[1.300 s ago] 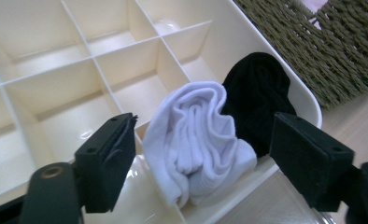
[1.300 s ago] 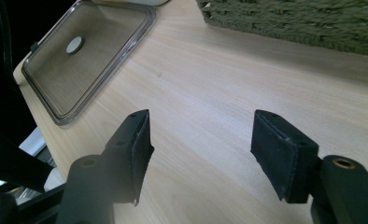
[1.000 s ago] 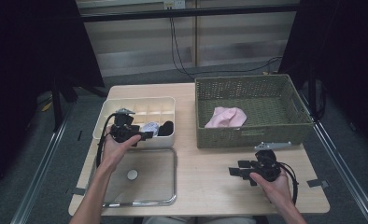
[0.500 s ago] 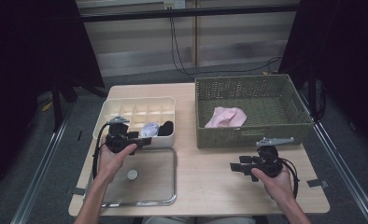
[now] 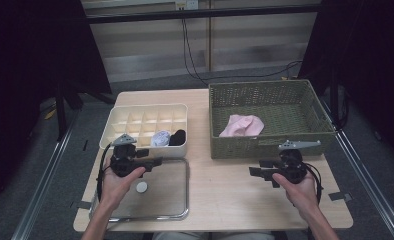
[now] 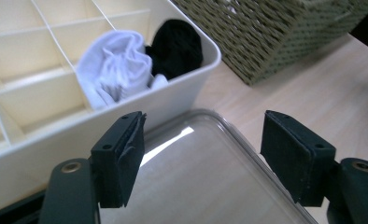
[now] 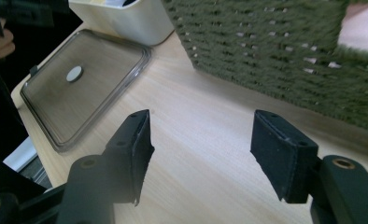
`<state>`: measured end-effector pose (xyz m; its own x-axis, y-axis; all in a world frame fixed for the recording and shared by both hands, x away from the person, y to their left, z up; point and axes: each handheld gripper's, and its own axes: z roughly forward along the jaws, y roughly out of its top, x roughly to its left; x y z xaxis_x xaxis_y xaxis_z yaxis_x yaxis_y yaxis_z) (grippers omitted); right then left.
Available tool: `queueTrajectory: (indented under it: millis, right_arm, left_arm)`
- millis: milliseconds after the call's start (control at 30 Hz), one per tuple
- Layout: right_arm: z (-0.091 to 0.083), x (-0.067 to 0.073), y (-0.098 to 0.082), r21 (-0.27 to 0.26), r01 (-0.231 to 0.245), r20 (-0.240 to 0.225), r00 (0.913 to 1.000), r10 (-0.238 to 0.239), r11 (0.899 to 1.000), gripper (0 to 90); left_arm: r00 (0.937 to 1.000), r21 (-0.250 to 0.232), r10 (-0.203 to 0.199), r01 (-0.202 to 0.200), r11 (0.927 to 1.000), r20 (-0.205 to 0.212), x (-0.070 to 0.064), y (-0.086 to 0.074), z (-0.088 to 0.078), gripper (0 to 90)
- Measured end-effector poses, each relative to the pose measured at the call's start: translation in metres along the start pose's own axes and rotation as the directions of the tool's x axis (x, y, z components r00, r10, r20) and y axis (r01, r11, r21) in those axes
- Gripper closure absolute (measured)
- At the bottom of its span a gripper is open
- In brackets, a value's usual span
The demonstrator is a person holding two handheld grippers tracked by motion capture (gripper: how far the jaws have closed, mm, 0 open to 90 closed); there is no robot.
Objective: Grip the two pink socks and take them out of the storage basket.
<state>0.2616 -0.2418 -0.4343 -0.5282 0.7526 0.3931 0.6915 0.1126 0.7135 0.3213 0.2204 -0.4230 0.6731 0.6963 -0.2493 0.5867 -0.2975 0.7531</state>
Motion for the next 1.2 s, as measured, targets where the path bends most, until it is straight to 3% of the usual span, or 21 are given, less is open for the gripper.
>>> queueTrajectory:
  millis: [233, 367, 433, 567, 767, 933, 1000, 1067, 1200]
  right_arm:
    - [-0.007, 0.001, 0.014, -0.035, 0.003, -0.013, 0.9999, -0.003, 0.999, 37.1]
    - [-0.01, 0.003, 0.025, -0.043, 0.022, -0.011, 0.9997, -0.022, 0.999, 36.2]
    - [-0.012, 0.003, 0.029, -0.053, 0.026, -0.014, 0.9995, -0.027, 0.998, 36.6]
    - [-0.016, 0.004, 0.04, -0.054, 0.041, -0.018, 0.9989, -0.042, 0.998, 39.3]
    - [-0.02, 0.002, 0.064, -0.054, 0.057, -0.011, 0.9983, -0.058, 0.997, 41.0]
    - [-0.019, -0.006, 0.082, -0.046, 0.069, -0.001, 0.9976, -0.069, 0.997, 43.6]
    - [-0.015, -0.013, 0.09, -0.031, 0.066, 0.006, 0.9978, -0.066, 0.997, 44.5]
    - [-0.013, -0.019, 0.098, -0.036, 0.055, 0.014, 0.9984, -0.054, 0.998, 45.1]
    - [-0.005, -0.03, 0.111, -0.02, 0.053, 0.042, 0.9977, -0.052, 0.998, 46.7]
  left_arm:
    - [0.9998, 0.004, 0.016, -0.016, 0.9999, -0.007, -0.014, -0.021, -0.002, 32.4]
    - [0.9997, 0.0, -0.017, 0.017, 0.9999, -0.016, -0.014, -0.035, -0.005, 32.2]
    - [0.9992, 0.008, -0.041, 0.041, 0.9991, 0.002, -0.013, -0.041, -0.006, 31.5]
    - [0.9996, 0.029, -0.029, 0.029, 0.9992, 0.005, -0.018, -0.052, -0.006, 31.3]
    - [0.9997, 0.045, -0.003, 0.002, 0.999, 0.025, -0.027, -0.055, -0.002, 30.6]
    - [0.9991, 0.036, 0.003, -0.004, 0.9993, 0.042, -0.034, -0.055, -0.002, 29.9]
    - [0.9975, 0.035, -0.008, 0.005, 0.9994, 0.071, -0.036, -0.056, -0.003, 30.0]
    - [0.9988, 0.037, 0.015, -0.016, 0.9992, 0.047, -0.039, -0.057, -0.005, 30.0]
    - [0.9985, 0.025, 0.02, -0.022, 0.9995, 0.051, -0.044, -0.059, -0.009, 30.0]
